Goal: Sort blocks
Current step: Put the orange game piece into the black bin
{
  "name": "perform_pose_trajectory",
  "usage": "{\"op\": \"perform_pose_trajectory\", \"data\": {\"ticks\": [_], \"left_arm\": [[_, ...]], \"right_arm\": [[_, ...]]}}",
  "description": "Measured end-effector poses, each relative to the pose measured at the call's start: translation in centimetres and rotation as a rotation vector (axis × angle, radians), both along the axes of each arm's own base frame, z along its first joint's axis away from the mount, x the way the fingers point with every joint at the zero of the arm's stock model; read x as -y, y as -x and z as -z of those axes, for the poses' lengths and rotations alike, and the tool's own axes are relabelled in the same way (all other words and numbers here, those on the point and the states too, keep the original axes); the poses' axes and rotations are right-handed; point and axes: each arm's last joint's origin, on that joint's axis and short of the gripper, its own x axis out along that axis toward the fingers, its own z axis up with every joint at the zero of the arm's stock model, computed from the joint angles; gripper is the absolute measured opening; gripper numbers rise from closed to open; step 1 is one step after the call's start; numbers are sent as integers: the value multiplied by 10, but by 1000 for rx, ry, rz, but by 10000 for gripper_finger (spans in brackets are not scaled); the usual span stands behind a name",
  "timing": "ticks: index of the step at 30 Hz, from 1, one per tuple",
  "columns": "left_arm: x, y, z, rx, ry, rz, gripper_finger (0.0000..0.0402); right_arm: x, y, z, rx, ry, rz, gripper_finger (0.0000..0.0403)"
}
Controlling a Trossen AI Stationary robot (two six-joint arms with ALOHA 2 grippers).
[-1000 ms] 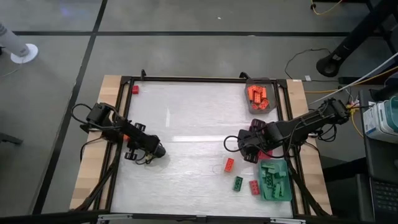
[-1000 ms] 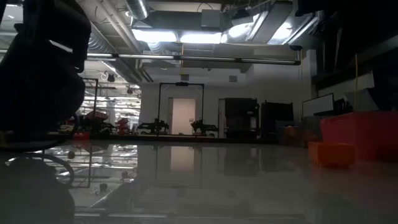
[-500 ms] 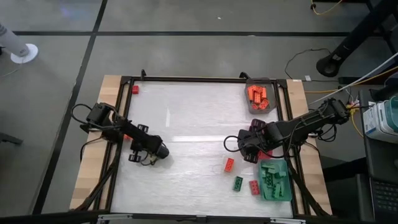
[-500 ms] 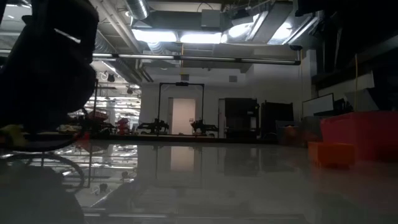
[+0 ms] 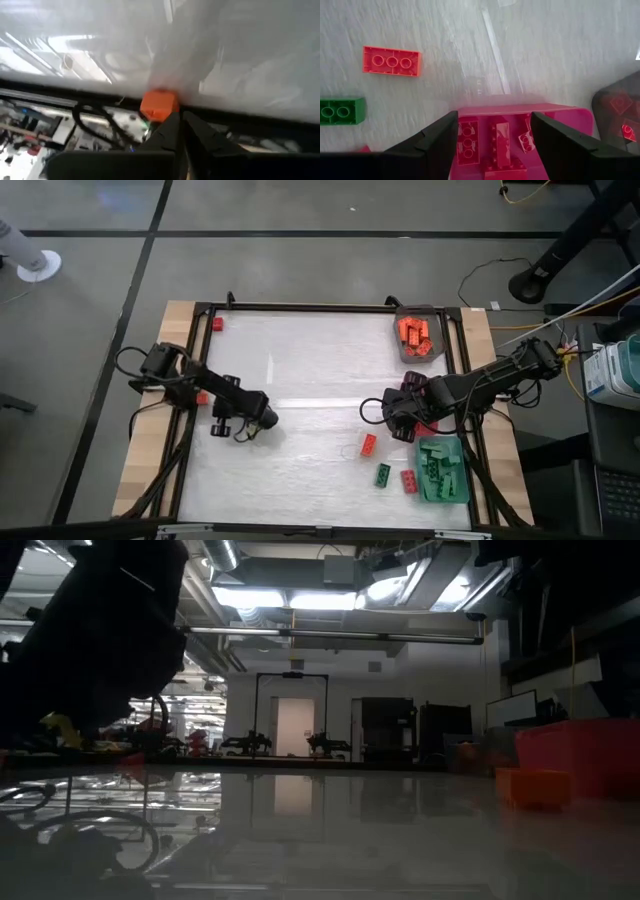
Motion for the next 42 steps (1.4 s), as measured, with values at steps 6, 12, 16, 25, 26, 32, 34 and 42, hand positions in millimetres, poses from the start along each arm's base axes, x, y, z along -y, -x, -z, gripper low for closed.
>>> {"op": "perform_pose_trajectory", "data": {"ticks": [6,12,16,25,26,32,34,42], "left_arm": [[-15,4,2,-21,-62,-121,90],[-27,15,16,-36,-35,-236,172],[-34,23,23,-68,2,-253,198],[-48,29,31,-45,-35,-269,205],[-50,30,33,-40,-32,-283,204],[-55,37,38,-56,25,-366,187],[-55,37,38,-59,45,-388,173],[-54,37,37,-77,114,-383,130]], "right_arm": [[0,0,0,0,0,0,248],[0,0,0,-4,-8,-1,248],[-1,0,0,-9,-22,-3,248],[-1,0,0,-9,-22,-3,248],[-1,0,0,-9,-23,-3,248],[-1,0,0,-9,-23,-3,248],[-1,0,0,-9,-23,-3,248],[-1,0,0,-9,-24,-3,248]]}}
